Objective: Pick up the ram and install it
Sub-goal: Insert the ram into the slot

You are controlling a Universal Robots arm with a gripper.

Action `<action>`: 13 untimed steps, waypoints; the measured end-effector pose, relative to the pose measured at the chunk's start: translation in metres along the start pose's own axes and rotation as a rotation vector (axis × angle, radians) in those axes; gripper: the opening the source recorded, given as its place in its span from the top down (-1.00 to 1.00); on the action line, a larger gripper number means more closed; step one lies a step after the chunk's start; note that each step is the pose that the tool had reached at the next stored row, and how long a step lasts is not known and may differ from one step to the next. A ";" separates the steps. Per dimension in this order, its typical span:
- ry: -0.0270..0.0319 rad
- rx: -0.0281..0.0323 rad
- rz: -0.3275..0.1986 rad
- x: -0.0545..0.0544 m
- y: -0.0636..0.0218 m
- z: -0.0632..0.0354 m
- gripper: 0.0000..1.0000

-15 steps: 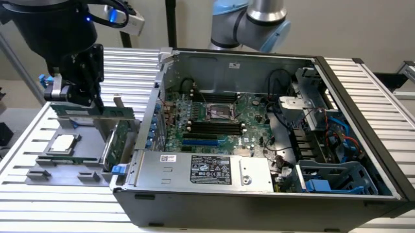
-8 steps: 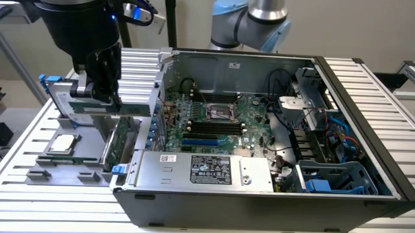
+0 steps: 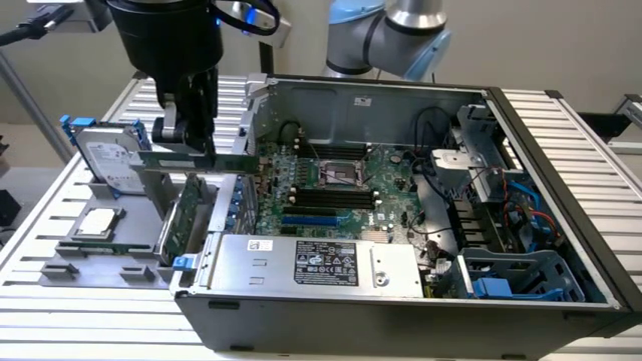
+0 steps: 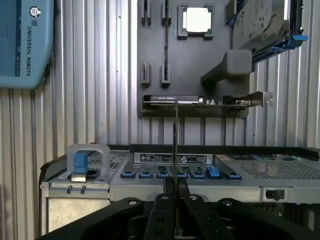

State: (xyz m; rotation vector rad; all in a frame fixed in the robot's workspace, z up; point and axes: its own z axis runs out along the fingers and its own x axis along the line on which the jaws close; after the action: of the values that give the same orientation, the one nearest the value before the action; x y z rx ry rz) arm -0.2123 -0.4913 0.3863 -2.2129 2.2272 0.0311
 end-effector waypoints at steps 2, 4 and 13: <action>-0.0001 0.0001 0.000 -0.003 -0.0074 0.0002 1.00; 0.0000 0.0000 0.000 -0.007 -0.0146 0.0003 1.00; -0.0001 0.0000 0.000 -0.023 -0.0478 0.0018 1.00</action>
State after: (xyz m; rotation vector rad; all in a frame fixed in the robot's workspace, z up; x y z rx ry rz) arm -0.1644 -0.4684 0.3843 -2.2129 2.2272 0.0312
